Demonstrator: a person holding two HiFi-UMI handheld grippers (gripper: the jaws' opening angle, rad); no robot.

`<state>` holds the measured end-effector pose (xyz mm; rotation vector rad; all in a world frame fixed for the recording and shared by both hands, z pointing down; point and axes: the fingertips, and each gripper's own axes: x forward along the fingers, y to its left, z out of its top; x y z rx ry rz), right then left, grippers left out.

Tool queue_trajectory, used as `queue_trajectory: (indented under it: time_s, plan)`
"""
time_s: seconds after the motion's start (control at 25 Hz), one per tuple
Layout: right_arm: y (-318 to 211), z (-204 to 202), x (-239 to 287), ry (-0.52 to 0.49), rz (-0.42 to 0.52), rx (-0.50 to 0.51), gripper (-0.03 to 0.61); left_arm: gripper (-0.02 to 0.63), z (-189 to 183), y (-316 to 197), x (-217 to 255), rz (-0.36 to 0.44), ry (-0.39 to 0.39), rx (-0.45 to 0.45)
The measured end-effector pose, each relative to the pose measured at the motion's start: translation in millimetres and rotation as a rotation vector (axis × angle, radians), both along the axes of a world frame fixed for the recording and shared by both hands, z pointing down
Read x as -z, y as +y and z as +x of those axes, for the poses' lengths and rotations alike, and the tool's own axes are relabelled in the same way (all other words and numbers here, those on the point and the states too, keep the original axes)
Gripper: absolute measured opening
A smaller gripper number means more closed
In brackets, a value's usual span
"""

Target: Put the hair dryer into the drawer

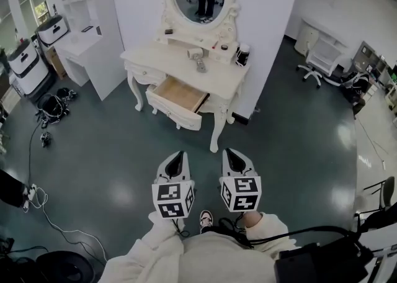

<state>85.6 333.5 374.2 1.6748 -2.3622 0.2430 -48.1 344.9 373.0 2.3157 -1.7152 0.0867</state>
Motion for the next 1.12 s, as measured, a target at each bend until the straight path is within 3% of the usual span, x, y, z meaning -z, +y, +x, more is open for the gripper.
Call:
queue_trajectory:
  time_s: [0.6,1.12]
  plan:
    - [-107,26,-4,-0.014,-0.017,0.034,0.061,0.003,15,-102,4,0.004,-0.003,0.048]
    - [-156,44,-18,-0.032,-0.055,0.048,0.061,0.003,32,-154,-4,-0.023,-0.007,0.068]
